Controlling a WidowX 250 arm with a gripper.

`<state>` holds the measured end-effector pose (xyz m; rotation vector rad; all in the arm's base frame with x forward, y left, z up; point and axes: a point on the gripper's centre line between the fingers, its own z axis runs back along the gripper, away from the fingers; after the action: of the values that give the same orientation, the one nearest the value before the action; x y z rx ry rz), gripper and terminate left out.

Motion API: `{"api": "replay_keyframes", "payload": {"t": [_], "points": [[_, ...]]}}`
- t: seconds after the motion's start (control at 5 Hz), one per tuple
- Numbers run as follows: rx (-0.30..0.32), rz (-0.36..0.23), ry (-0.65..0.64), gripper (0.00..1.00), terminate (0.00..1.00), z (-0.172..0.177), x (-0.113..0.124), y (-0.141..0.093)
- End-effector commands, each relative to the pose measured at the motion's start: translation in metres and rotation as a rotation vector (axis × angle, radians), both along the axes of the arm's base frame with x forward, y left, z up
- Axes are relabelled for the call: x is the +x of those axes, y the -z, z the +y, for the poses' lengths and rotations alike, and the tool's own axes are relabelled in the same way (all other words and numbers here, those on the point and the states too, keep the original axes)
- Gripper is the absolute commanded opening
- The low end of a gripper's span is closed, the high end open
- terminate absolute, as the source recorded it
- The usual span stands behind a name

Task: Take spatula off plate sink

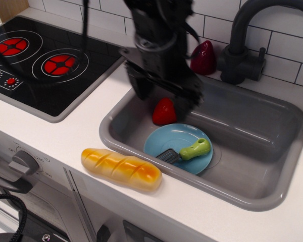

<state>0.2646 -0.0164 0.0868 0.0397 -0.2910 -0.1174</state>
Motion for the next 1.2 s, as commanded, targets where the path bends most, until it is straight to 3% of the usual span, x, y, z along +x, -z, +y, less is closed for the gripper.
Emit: {"api": "replay_keyframes", "payload": {"t": [0.0,0.2,0.4,0.8,1.0], "points": [[-0.053,0.104,0.205,1.00,0.00,-0.034,0.010,0.017],[-0.039,0.120,0.226,1.00,0.00,-0.042,0.015,0.032],[-0.024,0.111,0.249,1.00,0.00,-0.037,0.007,0.041],[0.021,0.054,0.246,1.00,0.00,-0.032,0.020,0.063],[0.018,0.063,0.246,1.00,0.00,-0.032,0.026,0.072]]}}
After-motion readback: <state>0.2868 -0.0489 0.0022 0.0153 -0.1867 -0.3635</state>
